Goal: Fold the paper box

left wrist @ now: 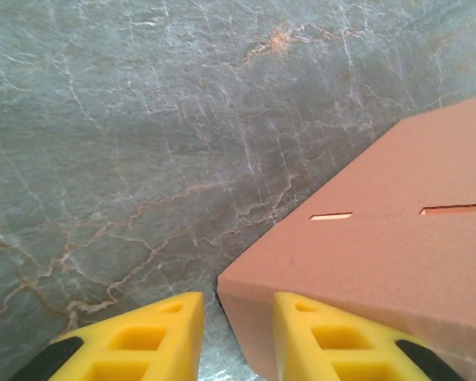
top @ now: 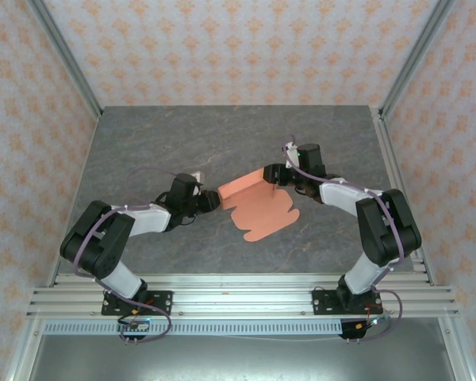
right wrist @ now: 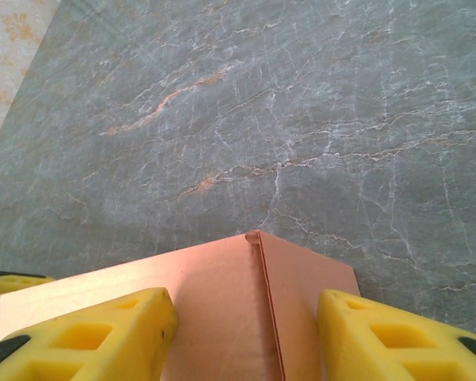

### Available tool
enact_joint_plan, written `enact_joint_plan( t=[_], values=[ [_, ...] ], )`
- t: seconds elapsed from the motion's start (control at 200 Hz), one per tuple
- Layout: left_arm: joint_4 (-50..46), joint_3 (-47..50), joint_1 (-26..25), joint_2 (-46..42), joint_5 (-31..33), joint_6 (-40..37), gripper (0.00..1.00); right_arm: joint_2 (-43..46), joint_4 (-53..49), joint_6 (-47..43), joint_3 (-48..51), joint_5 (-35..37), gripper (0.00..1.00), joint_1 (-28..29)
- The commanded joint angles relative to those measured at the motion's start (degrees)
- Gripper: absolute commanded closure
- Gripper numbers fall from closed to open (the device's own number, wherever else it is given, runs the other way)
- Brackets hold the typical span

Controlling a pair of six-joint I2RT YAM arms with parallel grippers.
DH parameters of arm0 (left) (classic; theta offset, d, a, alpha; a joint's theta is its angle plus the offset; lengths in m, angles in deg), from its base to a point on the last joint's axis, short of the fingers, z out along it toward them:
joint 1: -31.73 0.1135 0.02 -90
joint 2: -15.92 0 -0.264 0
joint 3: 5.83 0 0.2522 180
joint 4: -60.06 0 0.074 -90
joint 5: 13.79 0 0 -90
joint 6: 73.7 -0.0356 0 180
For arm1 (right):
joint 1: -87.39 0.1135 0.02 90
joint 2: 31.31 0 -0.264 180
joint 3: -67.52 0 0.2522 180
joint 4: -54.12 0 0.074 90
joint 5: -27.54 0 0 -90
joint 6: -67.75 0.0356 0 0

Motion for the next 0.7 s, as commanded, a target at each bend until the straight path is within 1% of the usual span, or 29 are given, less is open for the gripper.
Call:
enact_joint_plan(
  t=[0.0,0.05,0.12,0.175,0.295,0.375,0.4,0.425,0.49,0.505,0.581,0.621,0.696],
  values=[
    [4.3,-0.5,-1.5,0.8,-2.9,-1.2,0.71,-1.9,-3.5,-1.3,0.0,-1.4,0.48,1.2],
    [3.8,-0.5,-1.6,1.1,-2.6,-1.3,0.70,-1.9,-3.7,-1.4,0.0,-1.3,0.49,1.2],
    [3.5,-0.2,-1.6,1.2,-2.0,-1.4,0.64,-1.9,-3.7,-1.4,0.2,-1.1,0.49,1.3],
    [3.5,0.2,-1.6,0.7,-1.7,-1.5,0.62,-1.8,-3.7,-1.5,0.3,-0.9,0.49,1.3],
    [0.6,0.2,-1.6,-2.3,-0.1,-2.6,0.62,-1.6,-3.8,-1.4,0.4,-0.7,0.50,1.3],
    [-2.9,0.2,-1.6,-6.2,2.0,-3.2,0.60,-1.5,-3.7,-1.5,0.4,-0.6,0.49,1.3],
    [-4.9,0.1,-1.6,-7.8,3.1,-3.5,0.58,-1.4,-3.7,-1.5,0.5,-0.5,0.50,1.3],
    [-7.4,-0.2,-1.7,-9.5,4.6,-3.9,0.54,-1.5,-3.7,-1.5,0.4,-0.5,0.49,1.2],
    [-15.5,-1.8,-2.4,-14.0,10.5,-5.1,0.47,-1.3,-3.9,-1.5,0.5,-0.4,0.49,1.3],
    [-17.3,-2.2,-2.7,-15.0,11.8,-6.7,0.46,-1.3,-3.8,-1.5,0.5,-0.4,0.49,1.3],
    [-24.8,-4.5,-4.0,-19.5,17.2,-10.0,0.41,-1.1,-3.9,-1.5,0.6,-0.4,0.49,1.2],
    [-28.1,-5.9,-4.4,-21.1,18.8,-11.9,0.39,-0.9,-3.9,-1.5,0.6,-0.3,0.49,1.3],
    [-34.2,-9.4,-4.7,-22.0,18.9,-15.3,0.37,-0.8,-3.9,-1.6,0.6,-0.3,0.49,1.2]
  ],
)
